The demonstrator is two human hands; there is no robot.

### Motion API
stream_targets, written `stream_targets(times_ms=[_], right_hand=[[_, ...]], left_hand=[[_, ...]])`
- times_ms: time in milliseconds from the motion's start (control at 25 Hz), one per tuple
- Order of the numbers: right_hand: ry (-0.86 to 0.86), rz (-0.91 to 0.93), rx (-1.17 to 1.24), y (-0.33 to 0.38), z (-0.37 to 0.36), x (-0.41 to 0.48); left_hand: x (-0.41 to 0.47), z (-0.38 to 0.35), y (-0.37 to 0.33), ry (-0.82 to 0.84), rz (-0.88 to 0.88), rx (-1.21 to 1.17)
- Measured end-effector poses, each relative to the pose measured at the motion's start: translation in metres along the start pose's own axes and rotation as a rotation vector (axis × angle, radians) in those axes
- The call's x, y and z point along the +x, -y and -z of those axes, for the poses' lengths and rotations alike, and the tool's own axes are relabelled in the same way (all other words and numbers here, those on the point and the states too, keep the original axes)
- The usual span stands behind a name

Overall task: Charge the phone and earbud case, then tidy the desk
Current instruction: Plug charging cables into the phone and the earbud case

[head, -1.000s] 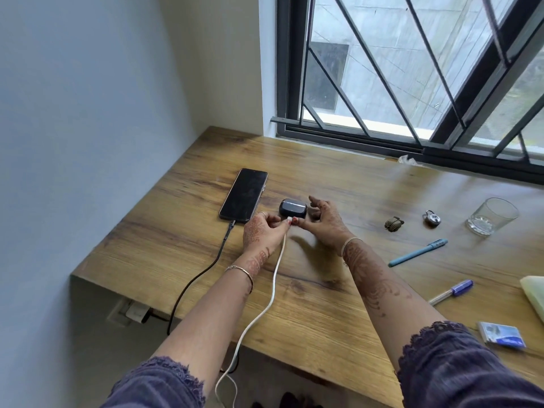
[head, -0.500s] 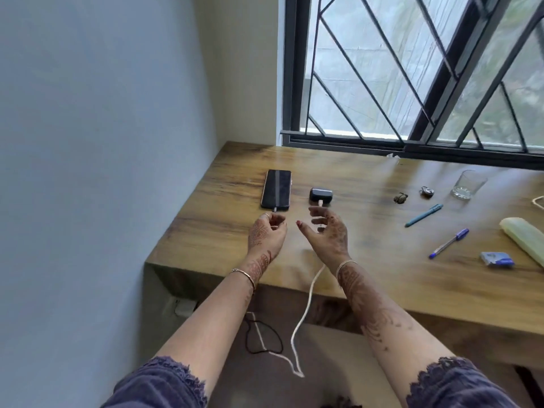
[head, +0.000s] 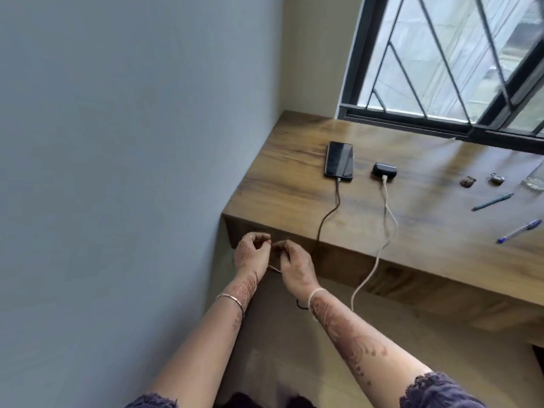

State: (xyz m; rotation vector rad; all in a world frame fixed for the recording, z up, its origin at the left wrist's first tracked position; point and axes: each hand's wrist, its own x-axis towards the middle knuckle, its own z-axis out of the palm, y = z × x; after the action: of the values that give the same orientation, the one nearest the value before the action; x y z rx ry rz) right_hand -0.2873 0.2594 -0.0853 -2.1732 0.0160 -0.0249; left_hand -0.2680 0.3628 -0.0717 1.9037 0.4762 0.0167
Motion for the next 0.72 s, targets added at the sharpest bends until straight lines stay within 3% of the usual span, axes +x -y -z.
stream_targets(times_ms=[240,440,720], right_hand=[[0.416,-0.191,-0.229,-0.04,-0.079,0.014],[0.479,-0.217,-0.327,-0.079,-0.143,0.069],[0.589,-0.178,-0.495,-0.094,-0.158,0.095]], left_hand=[[0.031,0.002,0.091,-0.028,0.362,-0.273],[0.084,-0.029,0.148,-0.009,0.673,-0.537],[0.127,-0.055,0.168,-0.058,0.855,-0.645]])
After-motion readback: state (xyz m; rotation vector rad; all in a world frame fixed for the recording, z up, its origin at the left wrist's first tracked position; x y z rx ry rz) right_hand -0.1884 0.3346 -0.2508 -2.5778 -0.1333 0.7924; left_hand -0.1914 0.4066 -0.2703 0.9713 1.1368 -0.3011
